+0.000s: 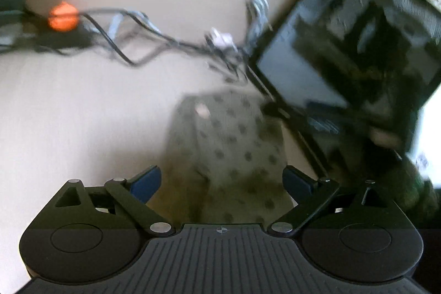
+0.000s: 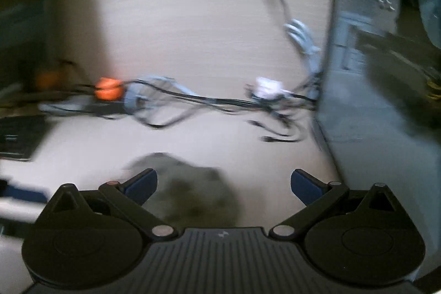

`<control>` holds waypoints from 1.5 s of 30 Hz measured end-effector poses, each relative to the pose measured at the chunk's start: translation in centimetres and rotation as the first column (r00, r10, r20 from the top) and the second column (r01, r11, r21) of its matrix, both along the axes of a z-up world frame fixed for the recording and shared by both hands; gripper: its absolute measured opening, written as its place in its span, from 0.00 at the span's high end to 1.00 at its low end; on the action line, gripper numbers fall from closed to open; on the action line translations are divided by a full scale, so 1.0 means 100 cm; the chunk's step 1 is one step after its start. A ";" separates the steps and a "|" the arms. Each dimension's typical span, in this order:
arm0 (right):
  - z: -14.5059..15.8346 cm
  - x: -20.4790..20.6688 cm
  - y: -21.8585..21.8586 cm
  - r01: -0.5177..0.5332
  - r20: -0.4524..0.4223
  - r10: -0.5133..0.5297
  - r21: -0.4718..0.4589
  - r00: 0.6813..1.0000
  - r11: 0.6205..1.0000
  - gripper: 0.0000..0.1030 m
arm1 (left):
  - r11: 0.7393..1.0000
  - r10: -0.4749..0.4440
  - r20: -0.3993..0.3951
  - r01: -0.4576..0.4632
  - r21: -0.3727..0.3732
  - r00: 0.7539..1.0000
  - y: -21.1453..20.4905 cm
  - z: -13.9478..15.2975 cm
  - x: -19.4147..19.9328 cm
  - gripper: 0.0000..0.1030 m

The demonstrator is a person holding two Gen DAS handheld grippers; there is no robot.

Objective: Fold clothes

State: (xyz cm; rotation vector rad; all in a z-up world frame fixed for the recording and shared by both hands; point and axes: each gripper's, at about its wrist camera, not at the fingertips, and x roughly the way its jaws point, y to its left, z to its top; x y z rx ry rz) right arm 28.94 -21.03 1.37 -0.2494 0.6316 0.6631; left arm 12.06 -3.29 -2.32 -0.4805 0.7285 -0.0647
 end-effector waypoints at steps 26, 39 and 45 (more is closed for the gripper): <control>-0.006 -0.052 -0.032 -0.081 -0.281 0.107 0.100 0.954 0.992 0.00 | 0.967 0.082 -0.048 -0.067 0.244 0.995 -0.015 0.017 -0.042 0.09; -0.049 -0.087 -0.028 -0.070 -0.239 0.076 0.034 0.968 0.997 0.00 | 0.995 0.047 -0.089 -0.039 0.090 0.995 0.002 -0.012 -0.028 0.12; -0.020 -0.049 -0.070 0.046 -0.391 0.075 0.292 0.917 0.955 0.00 | 0.991 -0.037 -0.005 0.038 0.128 0.999 -0.018 -0.002 -0.020 0.15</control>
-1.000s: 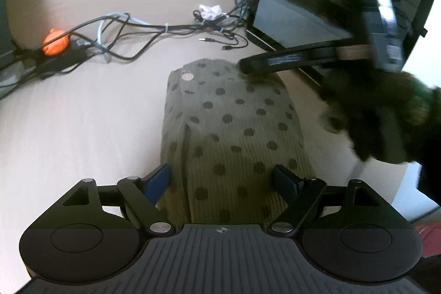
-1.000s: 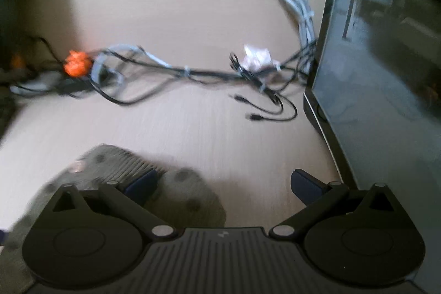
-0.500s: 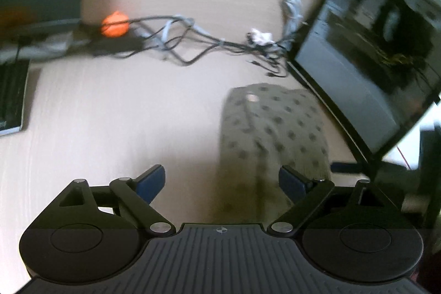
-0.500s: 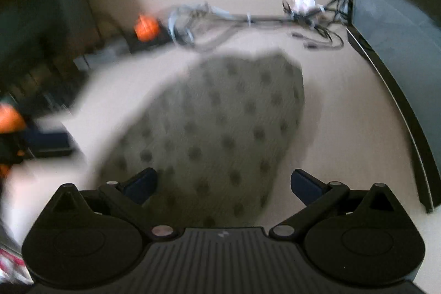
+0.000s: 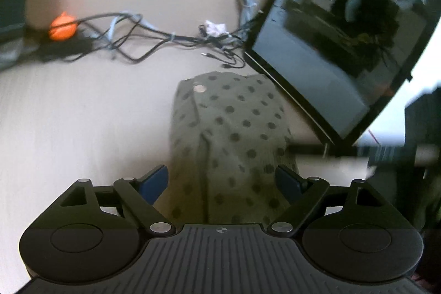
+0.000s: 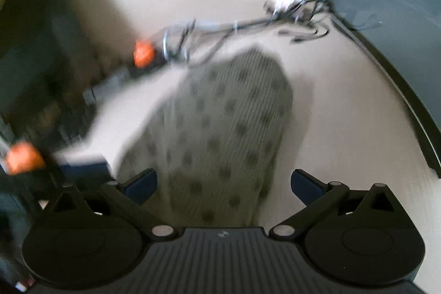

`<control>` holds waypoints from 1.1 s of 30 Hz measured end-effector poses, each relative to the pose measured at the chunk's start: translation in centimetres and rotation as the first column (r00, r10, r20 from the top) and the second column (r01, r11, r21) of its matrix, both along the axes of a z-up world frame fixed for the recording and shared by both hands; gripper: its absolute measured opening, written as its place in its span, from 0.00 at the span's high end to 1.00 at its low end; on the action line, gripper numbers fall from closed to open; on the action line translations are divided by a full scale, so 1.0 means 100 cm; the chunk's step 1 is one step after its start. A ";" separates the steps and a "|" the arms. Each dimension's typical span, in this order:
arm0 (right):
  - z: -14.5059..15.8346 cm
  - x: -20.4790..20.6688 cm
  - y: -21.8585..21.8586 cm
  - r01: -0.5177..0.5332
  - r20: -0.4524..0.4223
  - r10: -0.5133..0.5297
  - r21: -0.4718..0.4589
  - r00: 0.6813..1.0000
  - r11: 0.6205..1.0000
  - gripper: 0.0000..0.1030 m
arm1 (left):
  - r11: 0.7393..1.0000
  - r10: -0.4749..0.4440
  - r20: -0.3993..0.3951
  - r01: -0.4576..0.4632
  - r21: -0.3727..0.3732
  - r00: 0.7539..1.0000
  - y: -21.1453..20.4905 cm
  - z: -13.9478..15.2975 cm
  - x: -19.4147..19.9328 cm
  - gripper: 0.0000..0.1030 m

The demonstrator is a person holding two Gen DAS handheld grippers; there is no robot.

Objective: Fold clothes

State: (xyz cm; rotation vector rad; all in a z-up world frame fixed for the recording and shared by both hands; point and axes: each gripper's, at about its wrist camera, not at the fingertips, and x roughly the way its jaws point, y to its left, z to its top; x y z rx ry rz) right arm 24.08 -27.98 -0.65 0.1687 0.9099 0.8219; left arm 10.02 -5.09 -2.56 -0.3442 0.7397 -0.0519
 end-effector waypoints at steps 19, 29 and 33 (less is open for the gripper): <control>-0.025 0.049 0.031 -0.048 -0.112 0.050 0.017 0.992 0.999 0.18 | 0.979 -0.190 -0.036 0.192 0.068 0.981 -0.048 -0.006 0.011 0.25; -0.015 0.043 0.015 -0.059 -0.089 0.060 0.007 0.994 0.998 0.18 | 0.996 0.022 -0.009 -0.023 -0.085 1.000 0.002 0.008 0.028 0.26; -0.014 0.045 0.002 -0.030 -0.114 0.034 0.039 0.993 0.999 0.18 | 0.994 -0.003 -0.035 -0.001 -0.108 0.999 -0.009 -0.002 0.039 0.44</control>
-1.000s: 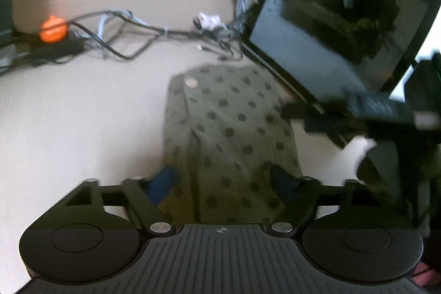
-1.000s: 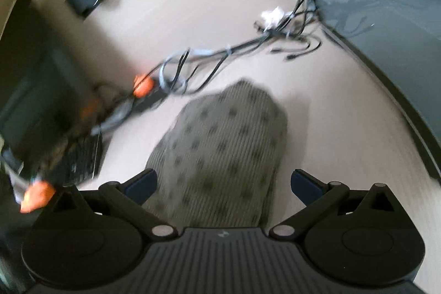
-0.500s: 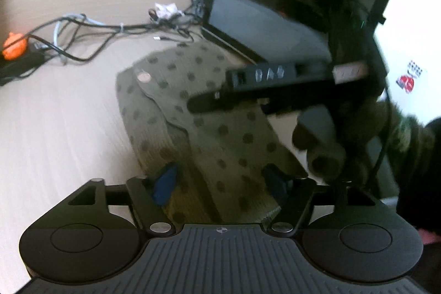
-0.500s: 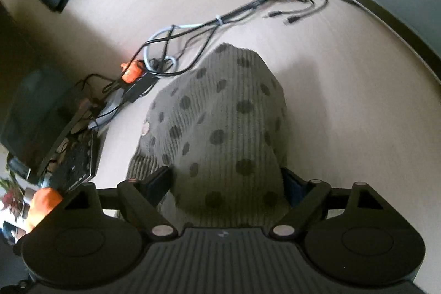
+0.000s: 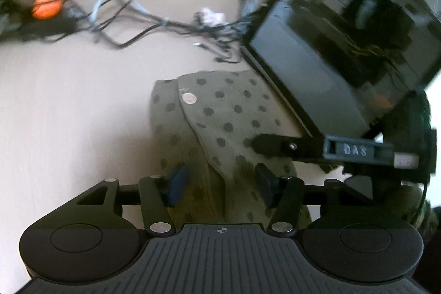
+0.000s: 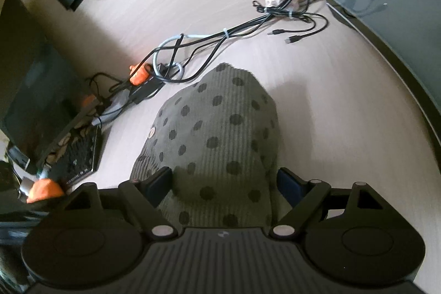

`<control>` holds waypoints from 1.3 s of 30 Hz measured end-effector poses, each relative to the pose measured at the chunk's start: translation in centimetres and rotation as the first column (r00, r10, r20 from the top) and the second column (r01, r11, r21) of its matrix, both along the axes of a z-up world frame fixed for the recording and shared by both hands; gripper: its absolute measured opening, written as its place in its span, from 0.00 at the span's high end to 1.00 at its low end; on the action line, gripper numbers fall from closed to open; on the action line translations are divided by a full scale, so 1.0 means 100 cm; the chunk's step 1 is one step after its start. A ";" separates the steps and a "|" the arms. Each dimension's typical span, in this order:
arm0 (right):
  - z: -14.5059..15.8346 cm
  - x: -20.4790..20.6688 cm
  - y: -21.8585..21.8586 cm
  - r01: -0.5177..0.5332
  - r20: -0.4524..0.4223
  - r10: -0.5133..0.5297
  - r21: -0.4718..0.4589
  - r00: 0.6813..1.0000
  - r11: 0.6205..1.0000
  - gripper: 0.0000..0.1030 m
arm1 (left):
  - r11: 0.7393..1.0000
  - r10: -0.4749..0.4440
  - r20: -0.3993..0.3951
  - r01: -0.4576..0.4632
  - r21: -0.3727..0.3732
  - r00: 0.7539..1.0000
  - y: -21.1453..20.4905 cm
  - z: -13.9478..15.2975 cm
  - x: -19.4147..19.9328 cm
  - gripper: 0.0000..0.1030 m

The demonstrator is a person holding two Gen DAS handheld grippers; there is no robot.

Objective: Fold clothes

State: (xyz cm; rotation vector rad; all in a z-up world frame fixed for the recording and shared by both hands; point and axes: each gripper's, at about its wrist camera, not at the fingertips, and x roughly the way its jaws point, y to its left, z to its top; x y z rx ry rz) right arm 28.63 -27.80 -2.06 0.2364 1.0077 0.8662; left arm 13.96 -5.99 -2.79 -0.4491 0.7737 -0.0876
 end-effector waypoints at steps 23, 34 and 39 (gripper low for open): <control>-0.010 -0.010 -0.013 0.009 -0.074 -0.005 0.054 0.997 0.999 0.18 | 0.981 -0.060 -0.015 0.057 -0.188 0.998 0.003 0.006 -0.030 0.81; -0.013 -0.027 -0.012 -0.007 -0.049 0.006 -0.020 0.999 1.000 0.20 | 0.995 -0.027 -0.081 0.019 -0.103 0.996 0.016 0.000 -0.060 0.30; -0.014 -0.040 -0.023 0.029 -0.055 -0.030 -0.030 0.998 0.999 0.20 | 0.981 0.040 -0.045 -0.047 -0.191 0.998 0.042 0.002 -0.055 0.09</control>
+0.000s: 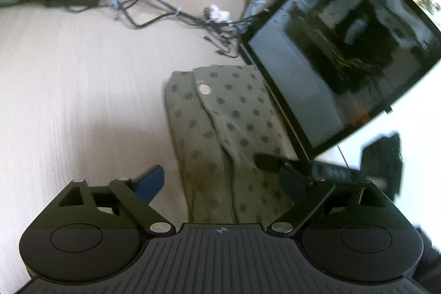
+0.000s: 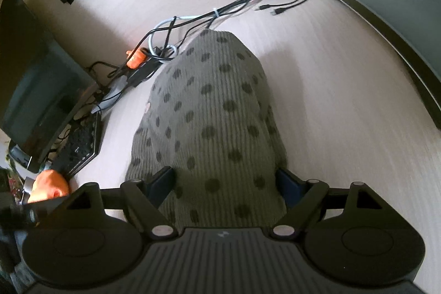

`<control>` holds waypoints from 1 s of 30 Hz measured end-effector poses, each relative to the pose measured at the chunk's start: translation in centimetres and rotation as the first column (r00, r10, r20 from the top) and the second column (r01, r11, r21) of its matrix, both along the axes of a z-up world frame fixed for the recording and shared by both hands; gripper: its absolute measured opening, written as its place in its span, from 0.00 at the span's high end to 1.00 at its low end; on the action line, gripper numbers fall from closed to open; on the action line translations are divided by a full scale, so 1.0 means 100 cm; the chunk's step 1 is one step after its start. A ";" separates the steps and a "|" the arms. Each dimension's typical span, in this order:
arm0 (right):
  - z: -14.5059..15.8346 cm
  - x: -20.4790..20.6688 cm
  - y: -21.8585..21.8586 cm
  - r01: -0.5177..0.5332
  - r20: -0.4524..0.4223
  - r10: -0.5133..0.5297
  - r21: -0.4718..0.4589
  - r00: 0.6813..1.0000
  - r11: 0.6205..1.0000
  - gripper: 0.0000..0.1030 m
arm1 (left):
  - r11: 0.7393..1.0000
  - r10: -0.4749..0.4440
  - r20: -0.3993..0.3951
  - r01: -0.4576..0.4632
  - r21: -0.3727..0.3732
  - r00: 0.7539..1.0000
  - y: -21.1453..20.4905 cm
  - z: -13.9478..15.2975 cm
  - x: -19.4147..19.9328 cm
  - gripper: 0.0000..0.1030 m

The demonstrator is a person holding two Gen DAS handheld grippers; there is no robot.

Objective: Fold clothes

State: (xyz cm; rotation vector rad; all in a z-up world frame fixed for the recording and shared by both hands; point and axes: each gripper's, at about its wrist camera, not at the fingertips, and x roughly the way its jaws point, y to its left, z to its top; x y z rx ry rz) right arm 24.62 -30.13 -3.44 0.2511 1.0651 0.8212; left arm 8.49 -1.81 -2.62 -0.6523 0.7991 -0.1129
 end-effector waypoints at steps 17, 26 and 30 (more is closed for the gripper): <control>0.056 -0.007 0.019 0.150 0.169 -0.146 -0.012 0.975 0.989 0.21 | 0.964 -0.176 -0.042 0.181 0.197 0.984 -0.018 -0.012 0.031 0.30; 0.038 0.054 0.116 0.064 0.229 -0.013 -0.215 0.973 0.975 0.22 | 0.955 -0.185 -0.074 0.197 0.223 0.980 -0.023 -0.021 0.024 0.26; 0.024 0.052 0.107 0.098 0.176 -0.067 -0.171 0.982 0.980 0.21 | 0.958 -0.179 -0.072 0.191 0.213 0.981 -0.017 -0.022 0.018 0.15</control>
